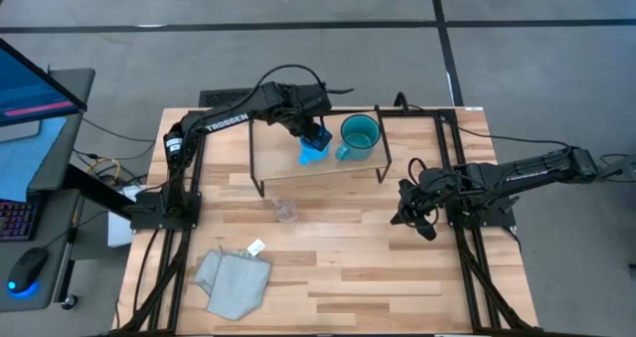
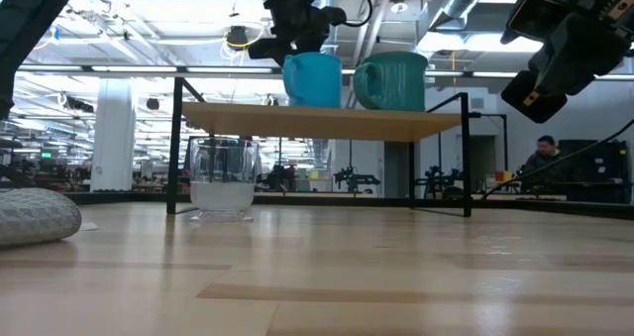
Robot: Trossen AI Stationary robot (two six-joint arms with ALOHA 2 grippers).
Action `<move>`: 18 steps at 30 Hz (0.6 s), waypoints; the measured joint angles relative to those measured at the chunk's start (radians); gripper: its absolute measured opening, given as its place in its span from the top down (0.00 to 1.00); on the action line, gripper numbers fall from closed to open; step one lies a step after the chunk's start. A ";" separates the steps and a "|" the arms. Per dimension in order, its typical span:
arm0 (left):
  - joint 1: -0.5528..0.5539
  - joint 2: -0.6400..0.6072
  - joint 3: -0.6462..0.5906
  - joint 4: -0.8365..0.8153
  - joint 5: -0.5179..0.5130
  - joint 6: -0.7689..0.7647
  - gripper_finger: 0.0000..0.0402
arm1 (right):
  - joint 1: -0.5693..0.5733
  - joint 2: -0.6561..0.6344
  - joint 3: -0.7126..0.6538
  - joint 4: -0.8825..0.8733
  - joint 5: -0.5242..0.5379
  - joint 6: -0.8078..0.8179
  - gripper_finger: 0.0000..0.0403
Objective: Stack small to large cups/mugs on shelf
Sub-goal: Put the blue mug on the shelf, then put the transparent mug on the shelf
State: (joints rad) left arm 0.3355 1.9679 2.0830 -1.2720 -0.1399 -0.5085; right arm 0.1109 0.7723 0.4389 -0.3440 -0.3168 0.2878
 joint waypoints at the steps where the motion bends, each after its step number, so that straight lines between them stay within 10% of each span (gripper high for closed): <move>1: 0.000 0.000 0.000 0.000 0.009 0.001 0.66 | 0.000 0.000 0.000 -0.001 0.000 0.000 0.97; 18: 0.001 -0.003 0.090 -0.057 -0.015 0.072 0.65 | 0.000 0.000 0.000 0.000 0.000 0.000 0.97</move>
State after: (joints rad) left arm 0.3367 1.9652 2.1731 -1.3292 -0.1554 -0.4367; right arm 0.1108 0.7722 0.4392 -0.3439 -0.3168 0.2878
